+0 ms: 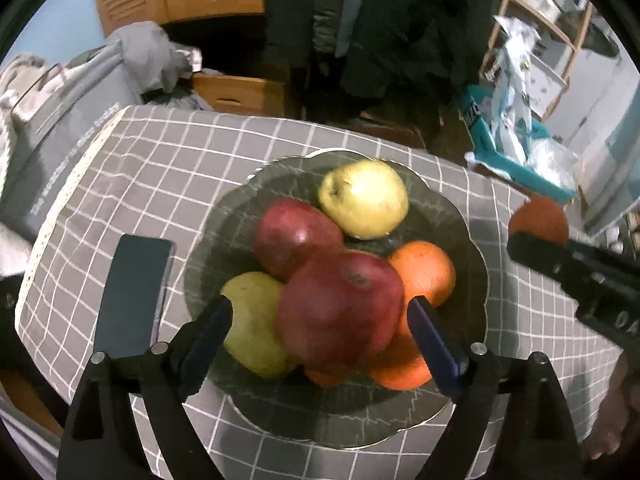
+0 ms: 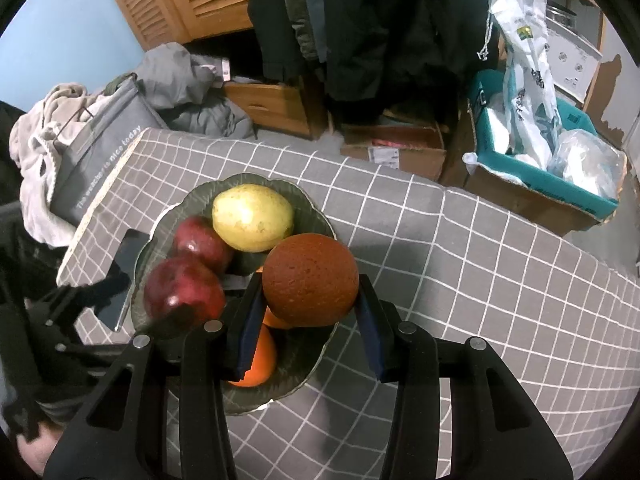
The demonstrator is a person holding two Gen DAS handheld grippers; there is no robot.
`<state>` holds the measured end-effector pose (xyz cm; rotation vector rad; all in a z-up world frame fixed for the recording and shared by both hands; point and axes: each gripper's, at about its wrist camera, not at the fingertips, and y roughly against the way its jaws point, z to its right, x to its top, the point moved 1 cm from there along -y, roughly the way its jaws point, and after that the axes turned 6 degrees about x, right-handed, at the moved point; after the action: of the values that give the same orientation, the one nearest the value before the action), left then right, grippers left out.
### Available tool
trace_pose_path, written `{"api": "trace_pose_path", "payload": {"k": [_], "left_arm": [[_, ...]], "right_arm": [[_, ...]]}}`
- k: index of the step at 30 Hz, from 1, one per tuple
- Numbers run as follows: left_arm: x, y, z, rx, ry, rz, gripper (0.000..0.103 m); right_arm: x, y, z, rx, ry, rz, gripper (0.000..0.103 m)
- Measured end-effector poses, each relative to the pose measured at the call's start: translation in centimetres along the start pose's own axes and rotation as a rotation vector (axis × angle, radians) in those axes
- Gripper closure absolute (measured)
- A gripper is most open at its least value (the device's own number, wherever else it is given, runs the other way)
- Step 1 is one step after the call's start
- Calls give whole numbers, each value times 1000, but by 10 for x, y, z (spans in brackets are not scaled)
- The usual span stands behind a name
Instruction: Organize fruits
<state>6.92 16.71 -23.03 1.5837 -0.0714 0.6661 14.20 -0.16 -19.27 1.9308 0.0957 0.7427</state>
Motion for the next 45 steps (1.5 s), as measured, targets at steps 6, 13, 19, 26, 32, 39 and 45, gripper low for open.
{"api": "trace_pose_path", "payload": {"k": [6, 13, 19, 26, 32, 39, 45], "left_arm": [[1, 10, -21, -12, 78, 5, 13], [-3, 16, -33, 26, 83, 10, 13], [-6, 22, -42, 37, 97, 17, 13], [-3, 36, -43, 37, 94, 41, 13], [2, 58, -37, 45, 68, 92, 13], [6, 89, -34, 32, 62, 156, 6], [10, 120, -31, 15, 68, 225, 1]], "right_arm": [[-7, -15, 0, 6, 8, -45, 60], [-18, -32, -10, 1, 60, -109, 60], [-18, -33, -18, 20, 73, -111, 43], [-11, -15, -20, 16, 58, -59, 39], [-1, 19, -26, -20, 75, 32, 39], [7, 64, -34, -80, 112, 143, 35], [10, 101, -43, -132, 132, 236, 26]]}}
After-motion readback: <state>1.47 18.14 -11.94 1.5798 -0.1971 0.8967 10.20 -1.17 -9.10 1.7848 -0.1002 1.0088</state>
